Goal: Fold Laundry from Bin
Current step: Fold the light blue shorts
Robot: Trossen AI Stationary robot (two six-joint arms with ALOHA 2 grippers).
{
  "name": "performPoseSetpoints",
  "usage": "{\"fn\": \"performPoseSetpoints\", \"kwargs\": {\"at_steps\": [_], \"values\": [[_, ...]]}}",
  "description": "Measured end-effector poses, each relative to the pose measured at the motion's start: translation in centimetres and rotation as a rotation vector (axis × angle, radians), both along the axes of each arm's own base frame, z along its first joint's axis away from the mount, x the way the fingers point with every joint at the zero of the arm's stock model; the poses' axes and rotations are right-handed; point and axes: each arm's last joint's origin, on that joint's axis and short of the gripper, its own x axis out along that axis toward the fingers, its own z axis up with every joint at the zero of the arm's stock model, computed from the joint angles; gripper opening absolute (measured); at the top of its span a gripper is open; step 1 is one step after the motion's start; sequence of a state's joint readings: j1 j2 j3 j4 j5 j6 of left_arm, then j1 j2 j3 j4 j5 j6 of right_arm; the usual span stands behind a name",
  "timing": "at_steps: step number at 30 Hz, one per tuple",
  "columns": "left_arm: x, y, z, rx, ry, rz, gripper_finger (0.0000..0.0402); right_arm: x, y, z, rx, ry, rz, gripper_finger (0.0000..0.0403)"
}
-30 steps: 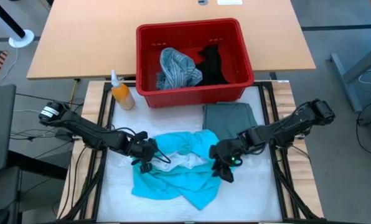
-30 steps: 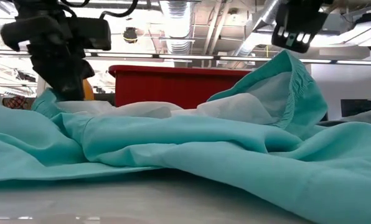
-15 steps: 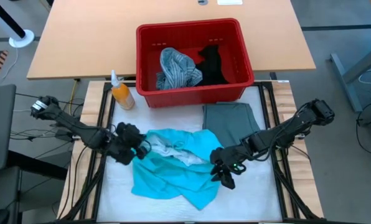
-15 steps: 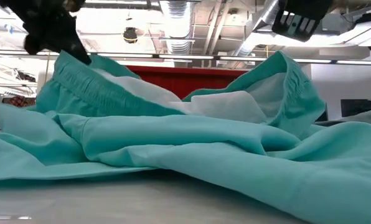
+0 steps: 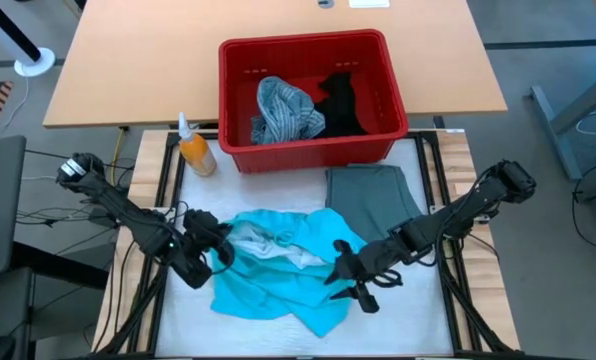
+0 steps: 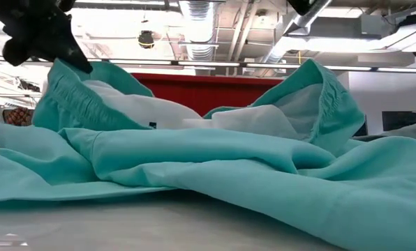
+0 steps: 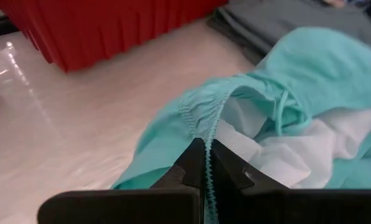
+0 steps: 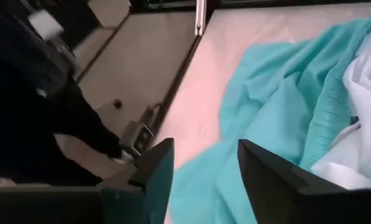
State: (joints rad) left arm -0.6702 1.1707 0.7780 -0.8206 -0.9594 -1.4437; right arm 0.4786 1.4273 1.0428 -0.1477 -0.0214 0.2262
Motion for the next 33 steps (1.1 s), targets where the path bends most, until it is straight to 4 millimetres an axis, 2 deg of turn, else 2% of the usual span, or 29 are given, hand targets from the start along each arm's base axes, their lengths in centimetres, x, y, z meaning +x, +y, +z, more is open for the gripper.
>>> {"fn": "performPoseSetpoints", "kwargs": {"at_steps": [7,11,14,18,25,33], "values": [[-0.1,-0.2,-0.1,-0.037,0.038,-0.03,0.0,-0.5,-0.1,-0.7,-0.275,-0.036,0.064,0.0254],[-0.1,-0.2,-0.1,-0.062,0.036,-0.021,0.0,-1.8,0.5,-1.8,-0.366,0.073,0.114,0.0255],[-0.1,-0.2,-0.2,-0.08,0.048,-0.027,0.0,-3.3,0.8,-2.9,-0.527,0.174,0.143,0.0256],[-0.2,-0.3,-0.2,-0.098,0.064,-0.035,0.0,-3.5,0.7,-3.3,-0.69,0.159,0.083,0.0256],[-0.4,-0.2,-0.4,-0.11,0.111,-0.047,0.0,-2.4,-0.4,-3.4,-0.69,0.162,0.013,0.0256],[-0.4,-0.2,-0.4,-0.112,0.119,-0.052,0.0,-0.5,-0.6,-6.2,-0.731,0.228,0.015,0.0256]]}}
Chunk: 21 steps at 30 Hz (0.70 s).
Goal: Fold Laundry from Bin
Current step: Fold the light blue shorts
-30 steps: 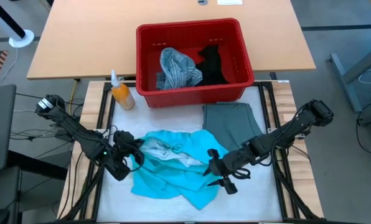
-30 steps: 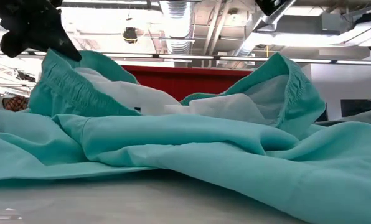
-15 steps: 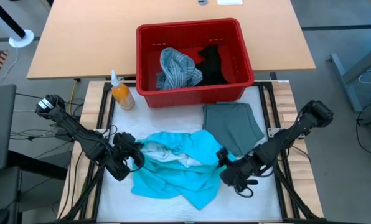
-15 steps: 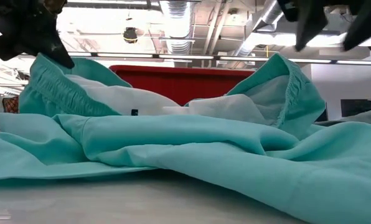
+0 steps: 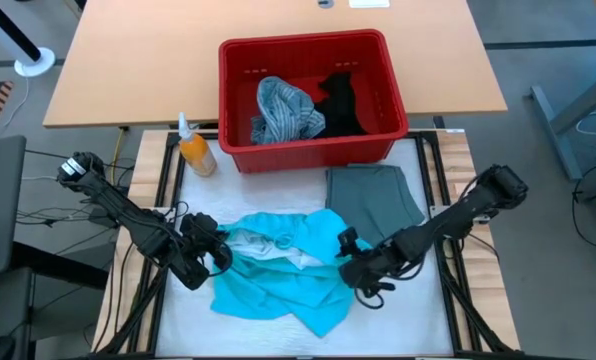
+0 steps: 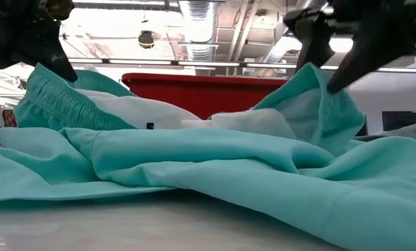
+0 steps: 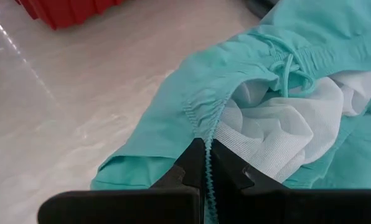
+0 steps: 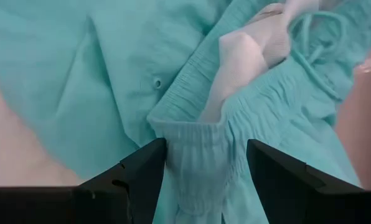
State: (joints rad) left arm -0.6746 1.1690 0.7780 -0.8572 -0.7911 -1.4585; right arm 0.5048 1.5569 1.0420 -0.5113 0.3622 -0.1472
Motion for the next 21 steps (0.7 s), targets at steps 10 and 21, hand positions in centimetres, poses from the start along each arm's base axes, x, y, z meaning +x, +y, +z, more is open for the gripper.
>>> {"fn": "performPoseSetpoints", "kwargs": {"at_steps": [10,21], "values": [[-0.2,-0.1,-0.2,-0.041,0.087,-0.058,0.0,1.1,0.3,-2.7,-0.031,0.068,-0.02,0.0177],[-0.1,-1.0,-3.0,-0.144,0.329,-0.193,0.0005,1.0,0.7,-0.9,0.094,0.052,0.015,0.0043]]}}
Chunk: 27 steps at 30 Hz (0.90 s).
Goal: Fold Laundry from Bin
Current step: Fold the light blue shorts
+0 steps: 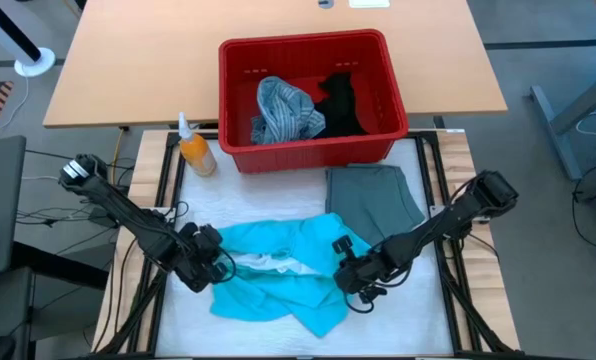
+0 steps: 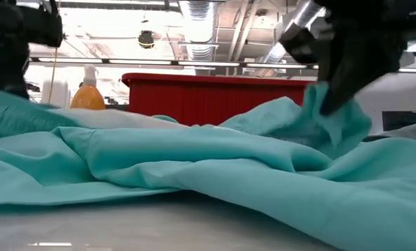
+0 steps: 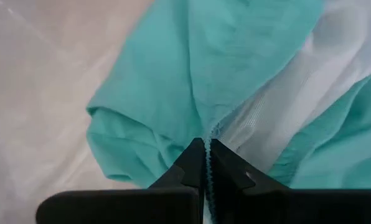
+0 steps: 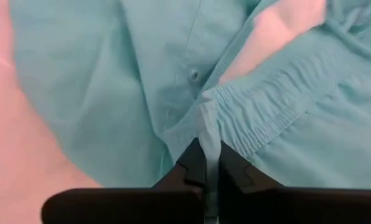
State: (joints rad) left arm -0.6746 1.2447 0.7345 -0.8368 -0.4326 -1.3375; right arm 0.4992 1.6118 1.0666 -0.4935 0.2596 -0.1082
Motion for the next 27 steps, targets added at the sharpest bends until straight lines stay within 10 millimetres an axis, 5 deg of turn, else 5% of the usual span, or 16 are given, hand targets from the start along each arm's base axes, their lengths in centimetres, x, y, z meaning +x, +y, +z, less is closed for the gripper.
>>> {"fn": "performPoseSetpoints", "kwargs": {"at_steps": [8,19,27], "values": [[0.6,-0.7,-0.4,0.022,0.069,-0.197,0.0098,-0.8,-0.8,4.7,0.11,-0.12,0.007,0.0045],[-0.5,-0.1,5.6,0.182,-0.1,-0.616,0.0217,-1.3,-3.4,5.6,0.141,-0.068,-0.087,0.0046],[-3.3,-0.8,3.2,0.194,0.044,-0.782,0.0252,-1.0,-3.9,5.5,0.171,-0.055,-0.1,0.0045]]}}
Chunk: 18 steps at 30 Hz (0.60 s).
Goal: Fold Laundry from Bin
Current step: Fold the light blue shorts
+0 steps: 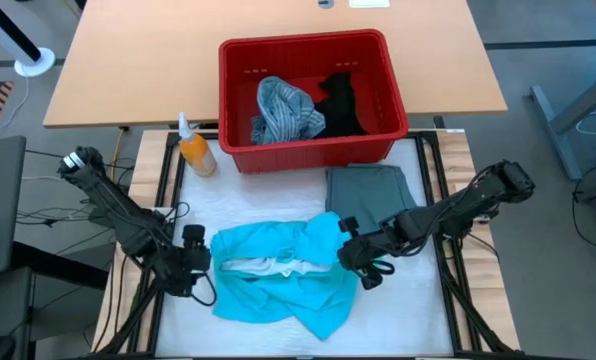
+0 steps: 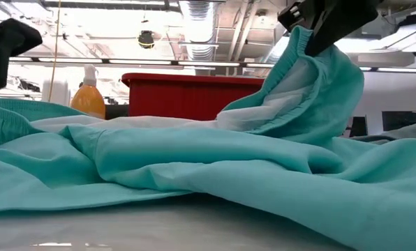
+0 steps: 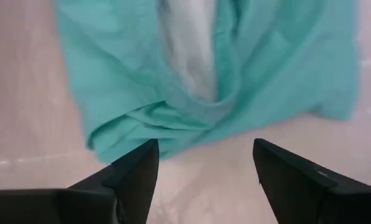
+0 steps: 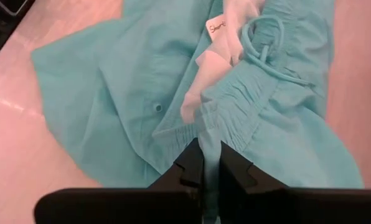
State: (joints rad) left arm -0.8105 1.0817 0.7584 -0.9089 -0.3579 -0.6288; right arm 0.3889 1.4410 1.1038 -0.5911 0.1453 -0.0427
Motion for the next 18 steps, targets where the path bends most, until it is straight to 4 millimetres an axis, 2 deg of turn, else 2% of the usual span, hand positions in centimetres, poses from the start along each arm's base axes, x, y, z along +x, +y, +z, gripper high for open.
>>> {"fn": "performPoseSetpoints", "kwargs": {"at_steps": [7,13,18], "values": [[-0.2,-0.3,-2.2,-0.064,-0.014,0.019,0.0282,0.0,0.0,0.0,0.01,0.001,-0.023,0.0045],[0.3,-0.6,-2.5,-0.069,-0.091,-0.014,0.0308,0.2,-0.4,0.0,0.021,0.001,-0.052,0.0045],[0.6,0.0,-3.4,-0.073,-0.114,0.057,0.0312,0.2,-0.6,0.0,0.022,0.001,-0.06,0.0045]]}}
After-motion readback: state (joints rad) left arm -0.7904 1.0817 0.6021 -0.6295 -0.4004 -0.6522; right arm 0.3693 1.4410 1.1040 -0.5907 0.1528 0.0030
